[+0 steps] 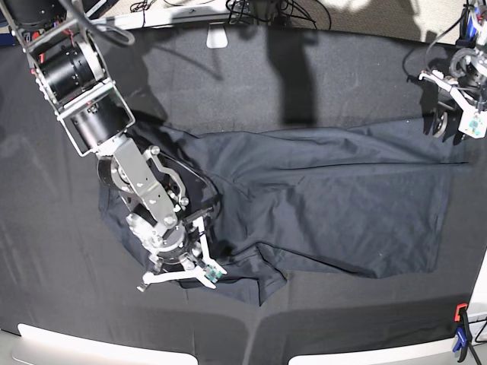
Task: Layout the t-shirt on the table in an organized manner, then fold the t-shirt properly
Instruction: 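Lower the right gripper onto the folded shirt and press it flat, then sweep the right gripper across the shirt middle to smooth wrinkles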
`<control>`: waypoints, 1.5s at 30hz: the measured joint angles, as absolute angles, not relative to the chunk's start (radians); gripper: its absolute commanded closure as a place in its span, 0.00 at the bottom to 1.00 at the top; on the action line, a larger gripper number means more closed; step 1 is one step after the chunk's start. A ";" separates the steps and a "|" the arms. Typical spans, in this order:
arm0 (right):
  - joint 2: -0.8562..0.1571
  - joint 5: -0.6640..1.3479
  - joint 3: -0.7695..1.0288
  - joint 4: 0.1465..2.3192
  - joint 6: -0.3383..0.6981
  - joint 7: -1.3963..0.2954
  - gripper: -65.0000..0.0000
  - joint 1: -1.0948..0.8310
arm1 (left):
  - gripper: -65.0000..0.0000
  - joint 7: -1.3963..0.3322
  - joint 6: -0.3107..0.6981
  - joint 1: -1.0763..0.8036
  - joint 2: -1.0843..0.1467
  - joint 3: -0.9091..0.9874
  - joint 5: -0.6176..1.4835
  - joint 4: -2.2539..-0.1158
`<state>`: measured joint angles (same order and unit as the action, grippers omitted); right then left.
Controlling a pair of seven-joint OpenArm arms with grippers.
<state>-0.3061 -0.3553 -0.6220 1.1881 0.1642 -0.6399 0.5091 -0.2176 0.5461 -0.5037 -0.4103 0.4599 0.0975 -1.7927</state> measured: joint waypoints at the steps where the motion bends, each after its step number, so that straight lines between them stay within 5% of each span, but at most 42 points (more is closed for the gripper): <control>1: -0.313 -0.366 -0.622 1.215 0.165 -0.661 1.00 0.499 | 0.65 -0.218 0.546 -0.504 -0.410 0.460 0.098 -1.793; 18: -0.409 -0.230 -0.624 1.873 0.187 -0.924 1.00 0.051 | 0.65 -0.217 0.546 -0.504 -0.410 0.460 0.097 -1.793; 45: -0.244 -0.070 -0.621 1.885 0.203 -0.927 1.00 -0.001 | 0.65 -0.218 0.546 -0.504 -0.411 0.460 0.097 -1.793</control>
